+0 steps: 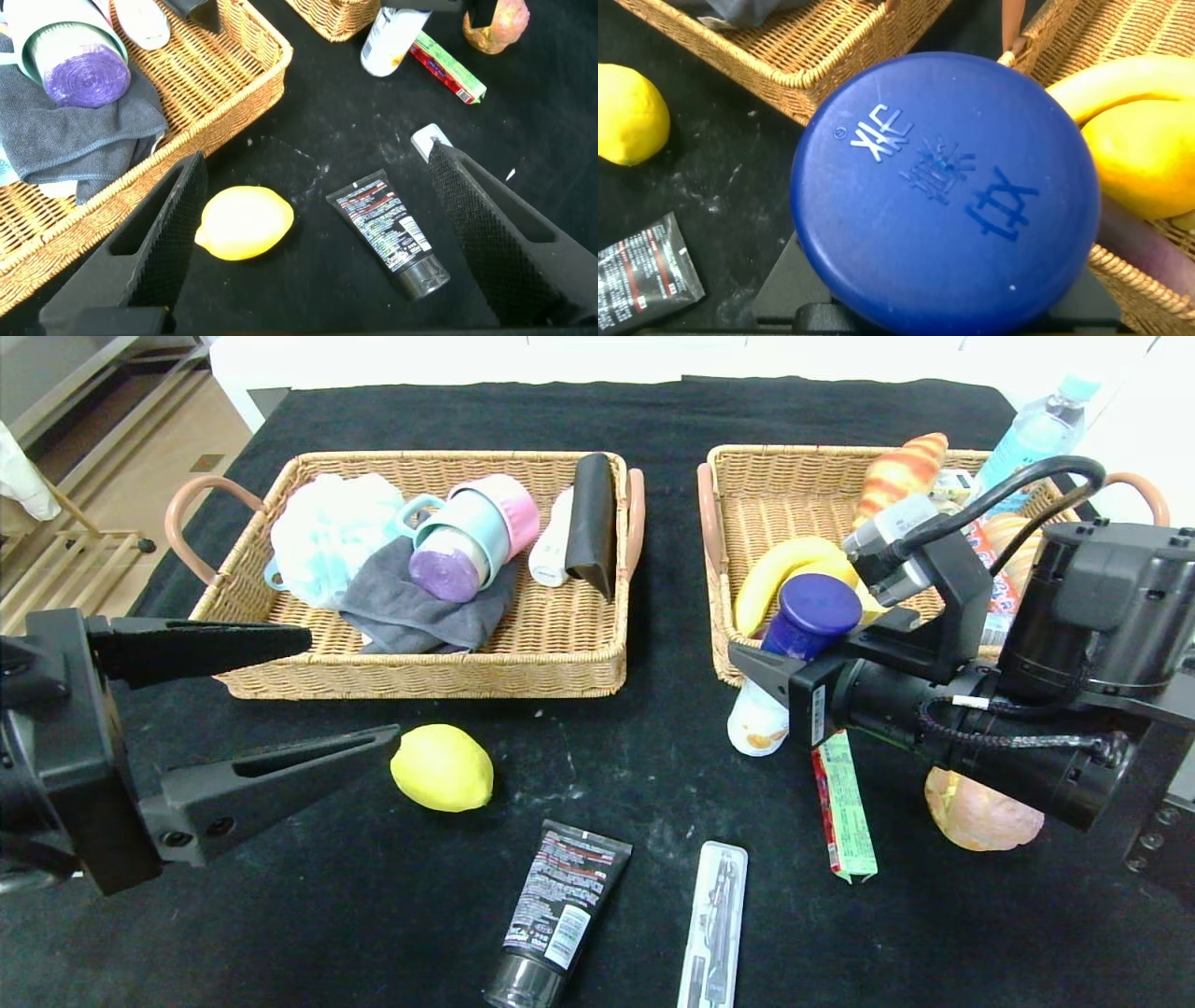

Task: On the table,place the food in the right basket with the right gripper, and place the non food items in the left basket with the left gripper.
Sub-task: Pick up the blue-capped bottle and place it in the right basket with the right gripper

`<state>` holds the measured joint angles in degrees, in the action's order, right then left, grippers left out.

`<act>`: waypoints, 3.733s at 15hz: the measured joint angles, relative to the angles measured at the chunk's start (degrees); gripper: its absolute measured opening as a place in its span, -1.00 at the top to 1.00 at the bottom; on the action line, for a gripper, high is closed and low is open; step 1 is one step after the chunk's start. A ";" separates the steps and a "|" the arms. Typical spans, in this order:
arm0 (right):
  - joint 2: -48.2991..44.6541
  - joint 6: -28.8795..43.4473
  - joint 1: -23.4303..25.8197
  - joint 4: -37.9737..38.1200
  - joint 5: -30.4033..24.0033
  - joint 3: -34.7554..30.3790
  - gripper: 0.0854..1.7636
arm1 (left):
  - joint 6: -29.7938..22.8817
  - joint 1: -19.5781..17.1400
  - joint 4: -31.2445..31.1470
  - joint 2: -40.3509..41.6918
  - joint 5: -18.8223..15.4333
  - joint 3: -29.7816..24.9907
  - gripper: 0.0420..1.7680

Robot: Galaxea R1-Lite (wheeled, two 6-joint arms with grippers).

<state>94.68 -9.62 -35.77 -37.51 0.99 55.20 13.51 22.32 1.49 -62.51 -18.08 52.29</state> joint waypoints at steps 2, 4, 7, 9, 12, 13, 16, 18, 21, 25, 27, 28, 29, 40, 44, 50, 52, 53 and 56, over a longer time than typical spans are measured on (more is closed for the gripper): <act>-0.76 0.00 -0.23 1.60 0.00 0.95 0.10 | 0.00 0.00 -0.04 0.00 -0.02 -0.02 -0.94; -2.07 0.02 -0.87 6.36 0.05 3.17 0.10 | 0.02 0.00 -0.01 0.00 -0.09 -0.02 -0.94; -3.93 0.06 -1.66 12.50 1.05 8.41 0.10 | 0.02 0.00 -0.04 0.04 -0.09 -0.02 -0.94; -4.39 -0.02 -2.27 14.84 3.36 12.39 0.10 | 0.02 0.00 -0.04 0.11 -0.11 -0.02 -0.94; -4.04 -0.05 -2.23 17.57 3.80 17.48 0.10 | 0.02 0.00 -0.01 0.15 -0.17 0.00 -0.94; -3.62 -0.05 -1.88 17.94 3.85 19.10 0.10 | 0.05 0.00 -0.04 0.15 -0.22 0.00 -0.94; -1.80 -0.38 -0.61 19.49 3.91 24.04 0.10 | 0.02 0.09 -0.06 0.13 -0.27 0.00 -0.94; 0.00 -0.52 0.62 19.93 3.91 27.58 0.10 | -0.04 0.09 -0.04 0.13 -0.28 0.02 -0.94; 3.83 -1.49 3.22 20.07 3.86 33.74 0.10 | -0.11 0.09 -0.01 0.13 -0.28 0.06 -0.94; 10.50 -1.95 6.56 20.13 3.83 43.03 0.10 | -0.21 0.02 0.13 0.15 -0.11 0.06 -0.94; 14.17 -2.08 8.02 20.09 3.67 47.95 0.10 | -0.17 0.02 0.22 0.13 -0.05 0.02 -0.94; 16.01 -2.10 8.62 20.10 3.56 50.51 0.10 | -0.15 0.02 0.22 0.13 0.02 0.00 -0.94; 18.08 -2.08 9.20 20.13 3.52 53.50 0.10 | -0.15 0.00 0.24 0.15 0.04 0.00 -0.94; 26.17 -2.17 11.07 17.75 2.58 58.81 0.10 | 0.05 0.00 0.24 0.11 0.06 -0.15 -0.94; 26.67 -2.65 11.18 16.92 2.60 58.81 0.10 | 0.05 0.00 0.27 0.11 0.06 -0.17 -0.94; 27.15 -3.05 11.11 16.41 2.49 58.80 -0.37 | -0.01 0.00 0.30 0.11 0.04 -0.13 -0.94; 27.15 -3.02 11.11 16.57 2.18 58.80 -0.50 | -0.01 0.00 0.33 0.11 0.04 -0.09 -0.94; 27.17 -3.05 11.18 16.73 2.07 58.80 -0.55 | -0.04 0.00 0.33 0.11 0.06 -0.09 -0.94; 27.12 -3.00 11.18 17.07 2.06 58.72 -0.67 | -0.06 0.00 0.33 0.11 0.06 0.05 -0.94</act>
<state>121.81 -12.62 -24.59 -20.44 3.05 113.92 13.45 22.32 1.82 -62.40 -18.02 52.33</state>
